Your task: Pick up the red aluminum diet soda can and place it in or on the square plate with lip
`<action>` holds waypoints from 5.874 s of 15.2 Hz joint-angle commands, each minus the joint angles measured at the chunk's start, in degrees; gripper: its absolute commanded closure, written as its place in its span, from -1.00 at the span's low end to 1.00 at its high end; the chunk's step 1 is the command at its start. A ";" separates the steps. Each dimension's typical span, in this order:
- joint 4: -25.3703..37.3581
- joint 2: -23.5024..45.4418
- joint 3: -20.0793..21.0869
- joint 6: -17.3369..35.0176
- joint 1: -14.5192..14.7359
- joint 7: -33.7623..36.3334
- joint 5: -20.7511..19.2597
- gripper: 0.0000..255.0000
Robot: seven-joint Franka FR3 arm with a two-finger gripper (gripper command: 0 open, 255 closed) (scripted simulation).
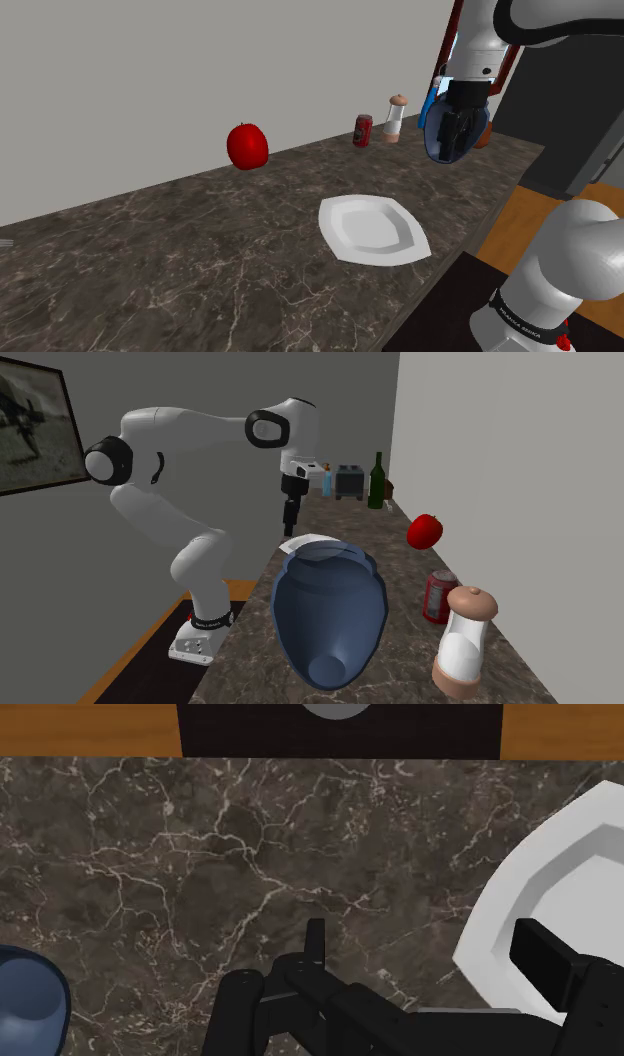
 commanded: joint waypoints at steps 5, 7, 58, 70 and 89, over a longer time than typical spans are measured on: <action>3.51 7.51 -2.25 4.91 -0.87 -2.65 -1.89 -1.00; 5.68 11.36 -3.32 7.07 -1.22 -3.91 -2.59 -1.00; 51.57 62.63 -12.04 17.83 -6.16 -18.88 1.75 1.00; 63.13 64.23 -12.17 7.85 -6.69 -18.76 2.02 1.00; 33.70 36.11 -4.94 9.79 2.27 -2.92 -2.05 1.00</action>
